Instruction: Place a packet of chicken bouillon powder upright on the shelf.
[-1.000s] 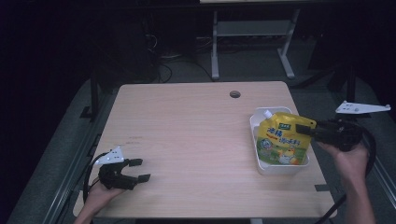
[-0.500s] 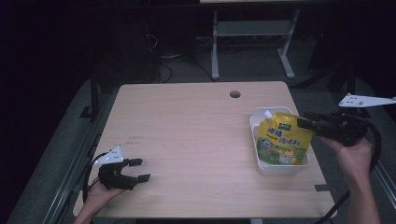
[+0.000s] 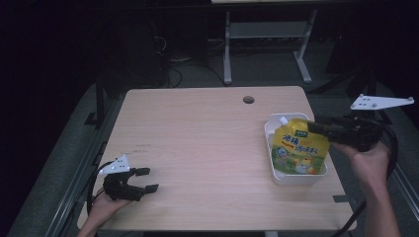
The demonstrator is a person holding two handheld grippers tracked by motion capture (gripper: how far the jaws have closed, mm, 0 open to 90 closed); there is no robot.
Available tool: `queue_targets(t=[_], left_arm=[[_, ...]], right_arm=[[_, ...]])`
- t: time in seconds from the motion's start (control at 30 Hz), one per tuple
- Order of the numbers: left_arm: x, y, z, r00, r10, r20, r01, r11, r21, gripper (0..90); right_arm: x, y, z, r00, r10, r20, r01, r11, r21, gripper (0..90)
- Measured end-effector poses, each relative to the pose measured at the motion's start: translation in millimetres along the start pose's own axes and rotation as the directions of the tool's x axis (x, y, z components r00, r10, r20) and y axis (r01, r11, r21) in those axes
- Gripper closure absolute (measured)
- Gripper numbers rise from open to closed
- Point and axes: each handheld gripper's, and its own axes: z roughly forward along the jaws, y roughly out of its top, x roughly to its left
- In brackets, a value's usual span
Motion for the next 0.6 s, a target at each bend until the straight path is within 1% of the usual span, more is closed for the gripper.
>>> queue_targets(t=[0.07,0.17,0.33,0.5,0.53,0.57,0.6], left_arm=[[-0.2,-0.1,0.2,1.0,0.0,0.0,0.0,1.0,0.002,23.7],[-0.4,0.1,0.3,1.0,0.003,-0.001,-0.003,1.0,0.003,23.7],[0.3,-0.4,-0.6,1.0,0.007,-0.004,-0.007,1.0,0.007,23.6],[0.6,-0.8,-1.0,1.0,0.006,-0.008,-0.006,1.0,0.007,23.3],[0.7,-0.9,-1.0,0.9999,0.006,-0.008,-0.006,1.0,0.007,23.3],[0.7,-1.1,-1.0,0.9999,0.006,-0.01,-0.006,1.0,0.007,23.3],[0.7,-1.1,-0.9,0.9999,0.007,-0.011,-0.007,0.9999,0.009,23.2]], right_arm=[[6.2,2.4,5.8,0.9998,-0.011,-0.017,0.011,1.0,0.008,54.1],[10.2,3.8,10.0,0.9994,-0.02,-0.03,0.02,1.0,0.015,54.0],[24.2,7.7,24.2,0.997,-0.036,-0.068,0.038,0.999,0.033,52.9],[37.3,10.2,38.5,0.9932,-0.043,-0.108,0.048,0.998,0.045,50.9],[37.3,10.2,38.5,0.9932,-0.043,-0.108,0.048,0.998,0.045,50.9],[40.0,10.7,41.8,0.9922,-0.044,-0.116,0.05,0.997,0.051,50.6],[45.8,11.6,49.3,0.9898,-0.05,-0.134,0.058,0.997,0.059,50.0]])
